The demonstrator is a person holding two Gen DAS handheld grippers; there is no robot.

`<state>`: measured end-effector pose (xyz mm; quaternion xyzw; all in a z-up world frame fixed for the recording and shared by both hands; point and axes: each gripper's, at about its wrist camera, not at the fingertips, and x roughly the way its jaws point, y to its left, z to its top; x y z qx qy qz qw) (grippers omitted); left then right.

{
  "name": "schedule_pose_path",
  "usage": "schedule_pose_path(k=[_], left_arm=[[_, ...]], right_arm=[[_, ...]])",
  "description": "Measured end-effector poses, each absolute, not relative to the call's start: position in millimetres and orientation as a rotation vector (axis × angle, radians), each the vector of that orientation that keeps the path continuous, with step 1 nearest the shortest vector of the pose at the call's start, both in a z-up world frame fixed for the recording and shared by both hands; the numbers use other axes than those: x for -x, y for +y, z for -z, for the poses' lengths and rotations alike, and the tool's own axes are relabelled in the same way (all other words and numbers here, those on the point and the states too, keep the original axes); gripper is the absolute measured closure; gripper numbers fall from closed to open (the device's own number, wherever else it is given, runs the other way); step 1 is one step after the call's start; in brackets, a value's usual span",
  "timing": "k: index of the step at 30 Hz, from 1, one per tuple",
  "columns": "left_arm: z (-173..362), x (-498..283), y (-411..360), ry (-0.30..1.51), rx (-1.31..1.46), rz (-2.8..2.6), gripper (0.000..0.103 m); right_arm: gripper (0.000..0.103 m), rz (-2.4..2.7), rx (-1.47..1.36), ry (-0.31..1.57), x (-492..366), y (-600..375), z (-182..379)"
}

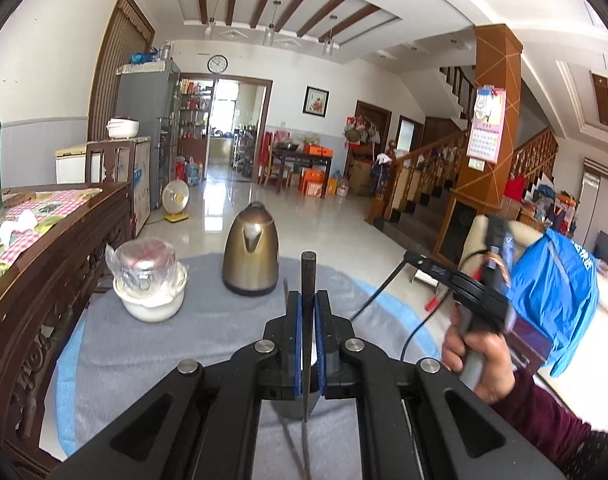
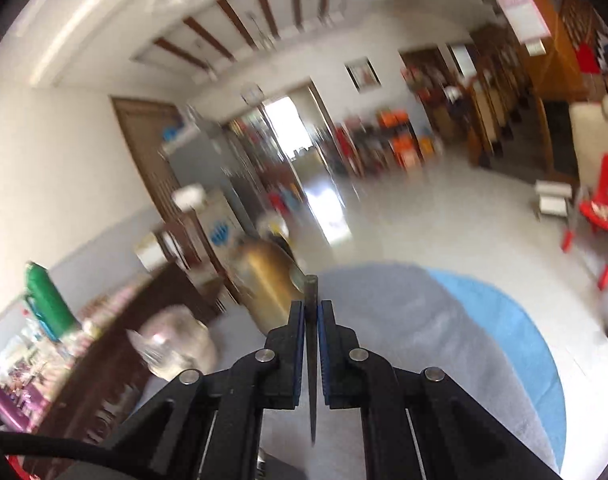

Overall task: Organize utensils
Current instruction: 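Raise both held chopsticks over the holder and drop them in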

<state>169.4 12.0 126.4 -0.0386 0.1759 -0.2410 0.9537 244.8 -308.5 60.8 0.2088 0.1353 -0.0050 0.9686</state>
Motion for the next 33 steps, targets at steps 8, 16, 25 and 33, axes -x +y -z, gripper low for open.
schedule_pose_path(k=[8,16,25,33], left_arm=[[-139.9,-188.2,-10.0,0.285,0.074,0.451,0.097],[-120.4,-212.6,-26.0,0.292,0.078,0.401,0.097],[-79.5,-233.0,-37.4,0.365,0.051,0.382,0.096],[-84.9,-199.6,-21.2,0.328,0.025,0.374,0.066]], right_arm=[[0.096,-0.071,-0.385,0.136,-217.1,-266.3,-118.9],[0.096,-0.105,-0.346,0.174,-224.0,-233.5,-111.4],[0.095,-0.108,-0.224,0.291,-239.9,-209.6,-64.2],[0.079,-0.189,-0.259,0.363,-223.7,-220.2,-47.6]])
